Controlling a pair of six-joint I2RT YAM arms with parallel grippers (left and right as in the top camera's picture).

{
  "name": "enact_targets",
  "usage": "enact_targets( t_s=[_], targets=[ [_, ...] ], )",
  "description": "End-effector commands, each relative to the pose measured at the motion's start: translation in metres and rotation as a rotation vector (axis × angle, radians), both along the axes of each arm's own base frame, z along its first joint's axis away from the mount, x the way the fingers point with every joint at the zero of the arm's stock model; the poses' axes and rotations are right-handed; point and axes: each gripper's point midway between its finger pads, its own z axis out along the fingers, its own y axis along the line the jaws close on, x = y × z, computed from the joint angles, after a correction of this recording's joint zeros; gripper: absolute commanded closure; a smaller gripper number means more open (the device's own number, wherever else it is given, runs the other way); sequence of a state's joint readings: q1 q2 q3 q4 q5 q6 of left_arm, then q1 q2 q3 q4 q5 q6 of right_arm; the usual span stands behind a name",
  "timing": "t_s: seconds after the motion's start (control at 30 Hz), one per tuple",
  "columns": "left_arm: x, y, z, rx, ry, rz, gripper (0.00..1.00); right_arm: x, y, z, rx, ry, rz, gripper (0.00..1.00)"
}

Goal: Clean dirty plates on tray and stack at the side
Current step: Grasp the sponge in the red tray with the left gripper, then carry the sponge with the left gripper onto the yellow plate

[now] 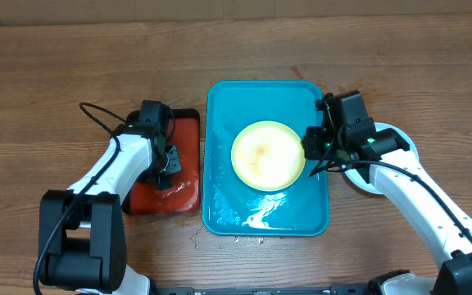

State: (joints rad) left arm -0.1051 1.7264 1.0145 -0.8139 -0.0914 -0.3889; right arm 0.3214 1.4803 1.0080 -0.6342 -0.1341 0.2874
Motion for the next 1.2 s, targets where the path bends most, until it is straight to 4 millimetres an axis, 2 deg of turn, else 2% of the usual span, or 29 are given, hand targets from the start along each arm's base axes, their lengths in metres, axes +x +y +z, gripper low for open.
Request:
enact_targets(
  t_s=[0.0,0.13,0.23,0.33,0.43,0.5,0.53,0.63,0.77,0.87,1.0,1.17],
  targets=[
    [0.007,-0.004,0.02,-0.006,0.011,-0.014,0.96,-0.003,-0.003,-0.01,-0.015,0.01,-0.003,0.67],
    [0.026,-0.02,0.078,-0.09,-0.029,-0.043,0.96,-0.004,-0.011,-0.028,-0.057,0.049,-0.042,0.67],
    [0.044,-0.026,0.125,-0.121,-0.118,-0.05,0.96,-0.001,-0.011,-0.043,-0.068,0.076,-0.044,0.66],
    [0.058,-0.033,0.164,-0.158,-0.207,-0.06,0.96,0.003,-0.01,-0.062,-0.079,0.106,-0.042,0.63],
    [0.067,-0.038,0.193,-0.186,-0.275,-0.07,0.96,0.003,-0.009,-0.083,-0.09,0.15,-0.039,0.62],
    [0.07,-0.042,0.202,-0.202,-0.298,-0.076,0.96,0.0,-0.009,-0.095,-0.098,0.181,-0.038,0.63],
    [0.073,-0.05,0.206,-0.234,-0.313,-0.092,0.96,-0.005,-0.004,-0.103,-0.073,0.218,-0.022,0.76],
    [0.077,-0.072,0.209,-0.293,-0.333,-0.138,0.96,-0.009,0.002,-0.106,-0.041,0.242,-0.007,0.95],
    [0.08,-0.116,0.205,-0.325,-0.349,-0.239,0.96,-0.01,0.004,-0.106,-0.028,0.248,-0.012,0.96],
    [0.081,-0.157,0.19,-0.353,-0.344,-0.292,0.96,-0.012,0.003,-0.106,-0.031,0.255,-0.012,0.96],
    [0.076,-0.208,0.148,-0.381,-0.259,-0.264,0.96,-0.013,0.003,-0.106,-0.032,0.26,-0.013,0.96],
    [0.07,-0.239,0.082,-0.368,-0.112,-0.165,0.96,-0.014,0.002,-0.107,-0.034,0.264,-0.013,0.96]
  ],
)
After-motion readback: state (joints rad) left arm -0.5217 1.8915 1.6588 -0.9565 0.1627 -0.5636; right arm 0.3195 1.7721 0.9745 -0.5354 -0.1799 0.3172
